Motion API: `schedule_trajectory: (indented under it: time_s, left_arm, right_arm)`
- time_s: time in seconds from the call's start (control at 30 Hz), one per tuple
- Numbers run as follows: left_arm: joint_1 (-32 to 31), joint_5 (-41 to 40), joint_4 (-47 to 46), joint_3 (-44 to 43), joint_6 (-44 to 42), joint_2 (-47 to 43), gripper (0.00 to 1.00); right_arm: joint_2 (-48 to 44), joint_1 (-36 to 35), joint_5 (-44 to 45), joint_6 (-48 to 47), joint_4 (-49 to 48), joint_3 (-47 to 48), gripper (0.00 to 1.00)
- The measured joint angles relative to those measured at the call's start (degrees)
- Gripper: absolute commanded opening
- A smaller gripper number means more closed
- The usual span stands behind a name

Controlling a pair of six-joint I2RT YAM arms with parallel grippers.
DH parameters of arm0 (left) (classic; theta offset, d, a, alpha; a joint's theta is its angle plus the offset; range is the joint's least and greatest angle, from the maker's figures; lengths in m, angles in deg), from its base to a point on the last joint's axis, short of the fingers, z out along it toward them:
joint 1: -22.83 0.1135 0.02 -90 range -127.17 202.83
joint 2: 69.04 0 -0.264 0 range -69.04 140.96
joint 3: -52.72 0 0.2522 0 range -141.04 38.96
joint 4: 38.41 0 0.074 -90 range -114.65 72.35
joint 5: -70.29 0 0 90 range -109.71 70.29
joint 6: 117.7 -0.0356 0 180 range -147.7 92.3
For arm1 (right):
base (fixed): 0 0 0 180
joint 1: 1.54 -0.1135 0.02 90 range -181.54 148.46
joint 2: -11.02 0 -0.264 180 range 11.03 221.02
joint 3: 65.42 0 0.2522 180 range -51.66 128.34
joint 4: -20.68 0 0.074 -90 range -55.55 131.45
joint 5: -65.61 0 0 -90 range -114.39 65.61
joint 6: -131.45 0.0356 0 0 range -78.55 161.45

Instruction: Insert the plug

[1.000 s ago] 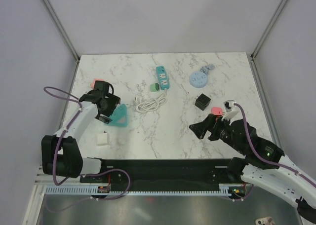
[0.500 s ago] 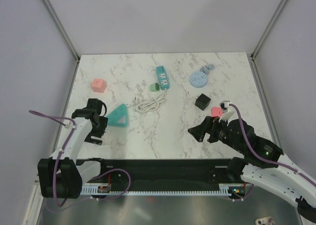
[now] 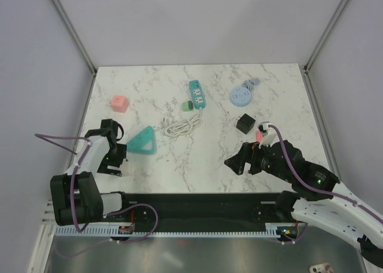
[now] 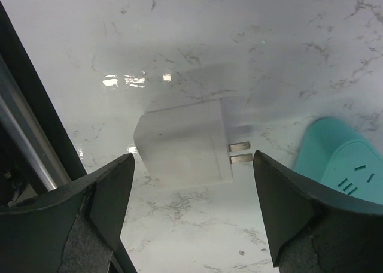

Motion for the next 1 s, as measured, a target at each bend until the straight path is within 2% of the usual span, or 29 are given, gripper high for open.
schedule_trajectory:
  time_s: [0.4,0.5,0.6,0.63,0.67,0.7,0.87,1.0]
  left_arm:
    - [0.02,1.31,-2.01,2.27,0.04,-0.31,0.80]
    - [0.02,1.55,-3.32,4.17,0.26,-1.62,0.62]
    - [0.04,2.84,-4.46,5.84,0.07,-4.55,0.38]
    - [0.02,3.58,-5.03,6.43,-0.11,-5.38,0.22]
    - [0.02,4.55,-5.60,7.10,-0.20,-6.51,0.10]
    - [0.02,5.16,-6.19,7.72,-0.48,-7.82,0.04]
    - [-0.02,11.41,-7.37,11.74,-2.25,-16.24,0.02]
    - [-0.39,16.65,-9.35,11.96,-2.64,-26.34,0.02]
  right_arm:
    - [3.08,0.00,-2.91,-1.51,-0.33,0.11,0.93]
    - [2.43,0.00,-2.91,-1.42,-0.33,0.11,0.94]
    - [1.29,0.00,-2.56,-1.40,-1.42,-0.70,0.94]
    - [0.92,0.00,-2.21,-1.40,-1.97,-1.33,0.94]
    - [0.87,0.00,-1.86,-1.40,-2.23,-1.97,0.94]
    - [1.14,0.00,-1.62,-1.42,-2.36,-2.49,0.94]
    - [3.96,0.00,-1.42,-1.44,-2.84,-2.91,0.94]
    - [4.20,0.00,-0.44,-0.57,-4.28,-2.93,0.94]
